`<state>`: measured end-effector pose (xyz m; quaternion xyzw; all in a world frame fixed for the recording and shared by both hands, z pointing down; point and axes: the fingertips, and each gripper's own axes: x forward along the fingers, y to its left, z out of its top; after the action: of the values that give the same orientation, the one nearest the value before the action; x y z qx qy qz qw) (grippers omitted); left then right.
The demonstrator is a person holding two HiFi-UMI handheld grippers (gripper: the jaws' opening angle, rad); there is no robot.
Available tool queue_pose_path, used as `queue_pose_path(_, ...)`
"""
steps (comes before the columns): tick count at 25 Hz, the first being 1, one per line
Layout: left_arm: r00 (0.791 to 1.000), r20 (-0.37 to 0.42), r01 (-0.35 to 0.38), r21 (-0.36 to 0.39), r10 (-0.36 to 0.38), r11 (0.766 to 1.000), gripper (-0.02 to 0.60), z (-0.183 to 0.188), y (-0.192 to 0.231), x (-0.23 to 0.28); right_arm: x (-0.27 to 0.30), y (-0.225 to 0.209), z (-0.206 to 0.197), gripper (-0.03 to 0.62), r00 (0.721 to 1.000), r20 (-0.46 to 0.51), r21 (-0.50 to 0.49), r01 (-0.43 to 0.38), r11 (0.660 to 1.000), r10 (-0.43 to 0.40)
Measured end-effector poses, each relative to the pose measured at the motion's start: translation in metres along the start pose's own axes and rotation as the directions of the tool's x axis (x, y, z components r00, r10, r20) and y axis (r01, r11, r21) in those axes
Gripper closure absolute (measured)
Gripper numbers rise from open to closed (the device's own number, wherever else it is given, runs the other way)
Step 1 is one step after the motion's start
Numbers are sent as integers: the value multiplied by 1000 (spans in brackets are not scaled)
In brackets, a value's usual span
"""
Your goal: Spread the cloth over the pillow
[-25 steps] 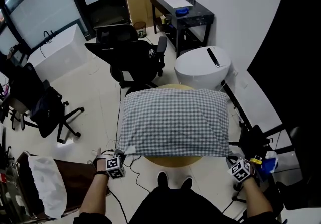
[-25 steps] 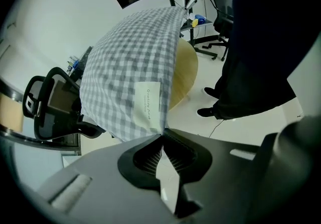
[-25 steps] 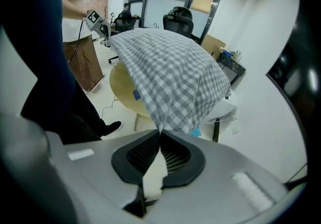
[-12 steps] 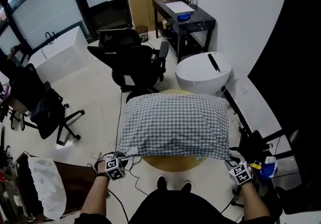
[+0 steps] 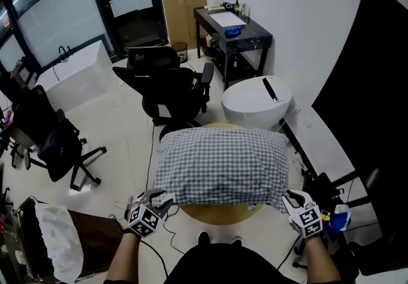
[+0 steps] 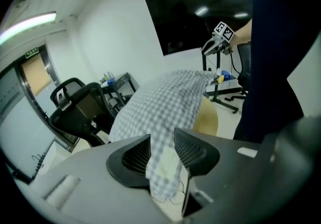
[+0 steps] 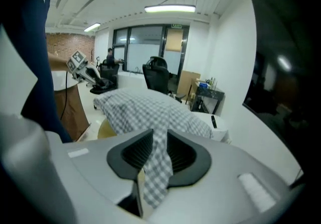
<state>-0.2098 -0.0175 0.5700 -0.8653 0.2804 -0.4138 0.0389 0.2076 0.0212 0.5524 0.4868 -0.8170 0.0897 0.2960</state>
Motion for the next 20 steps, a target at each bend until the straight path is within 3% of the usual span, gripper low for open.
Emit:
queue_pose_path(3, 994, 104, -28, 0, 28, 1000, 443, 52, 7, 3, 2, 7, 44, 588, 996, 91, 10, 3, 1000, -4)
queue_pose_path(7, 973, 230, -32, -31, 38, 999, 443, 107, 7, 8, 10, 28, 83, 588, 989, 150, 18, -22, 1000, 19)
queue_pose_path(13, 963, 266, 17, 89, -41, 996, 443, 144, -34, 12, 11, 67, 115, 588, 972, 211, -4, -106, 994, 104)
queue_pose_path(20, 952, 296, 52, 90, -76, 995, 443, 154, -53, 8, 0, 86, 121, 588, 956, 240, -32, -165, 986, 168)
